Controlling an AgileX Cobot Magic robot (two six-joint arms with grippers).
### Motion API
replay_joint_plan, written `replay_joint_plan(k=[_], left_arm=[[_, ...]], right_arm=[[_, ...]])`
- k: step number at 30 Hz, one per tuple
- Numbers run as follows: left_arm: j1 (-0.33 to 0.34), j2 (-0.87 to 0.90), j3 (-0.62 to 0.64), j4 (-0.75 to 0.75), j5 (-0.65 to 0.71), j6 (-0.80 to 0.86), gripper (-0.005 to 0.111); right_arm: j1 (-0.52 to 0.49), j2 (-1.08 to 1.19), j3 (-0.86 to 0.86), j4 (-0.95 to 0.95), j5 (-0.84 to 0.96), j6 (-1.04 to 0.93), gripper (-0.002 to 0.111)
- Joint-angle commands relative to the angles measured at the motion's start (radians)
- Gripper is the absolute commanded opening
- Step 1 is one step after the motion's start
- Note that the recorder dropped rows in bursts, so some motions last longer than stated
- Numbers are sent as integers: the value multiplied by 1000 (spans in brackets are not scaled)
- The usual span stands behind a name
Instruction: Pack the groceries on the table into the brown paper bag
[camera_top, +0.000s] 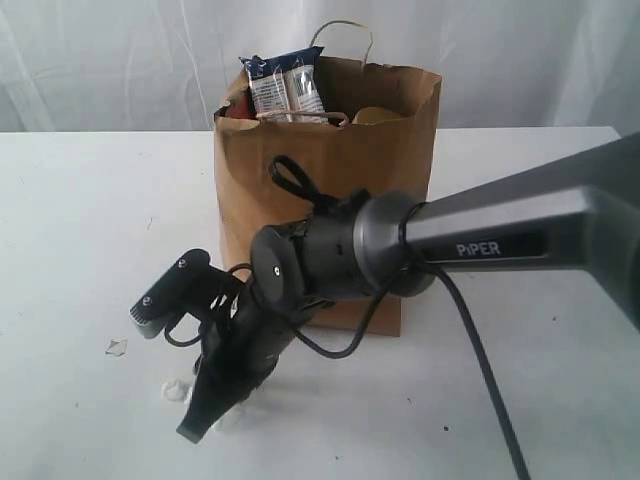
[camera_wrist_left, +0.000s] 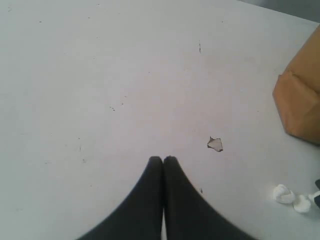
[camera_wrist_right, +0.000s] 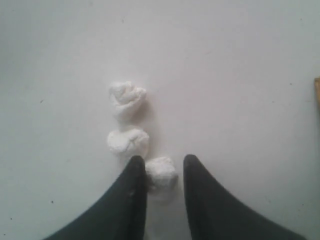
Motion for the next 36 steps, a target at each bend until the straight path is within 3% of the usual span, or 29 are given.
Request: replay_joint_plan(k=[1,5,11,15,18,20,23,25,32,36], left_arm=[[-5,-4,0,-11,0,-5,0],[-5,-4,0,-11,0,-5,0],[-5,-4,0,-11,0,-5,0],[-5,-4,0,-11,0,-5,0],[-5,-4,0,-11,0,-5,0],[-5,-4,0,-11,0,-5,0],[-5,-4,0,-11,0,-5,0],[-5,-4,0,-11,0,-5,0],[-5,-4,0,-11,0,-5,0],[-5,-4,0,-11,0,-5,0]], right_arm=[[-7,0,-4,0,13,-1,11],[-7,-19,-25,2,77,-1,0],[-7,-147,-55,29,296,69,0],[-7,-309,-55,166,480,71,0],[-7,-473,-55,276,316,48,0],[-7,-551,-55,269,103,48,0],[-18,-602,-55,127,-241,46,0],[-43,-583,-55,22,-369,46,0],[-162,-497,-55,-123,-447,46,0],[-210,-457,-55,-126,-433,46,12]])
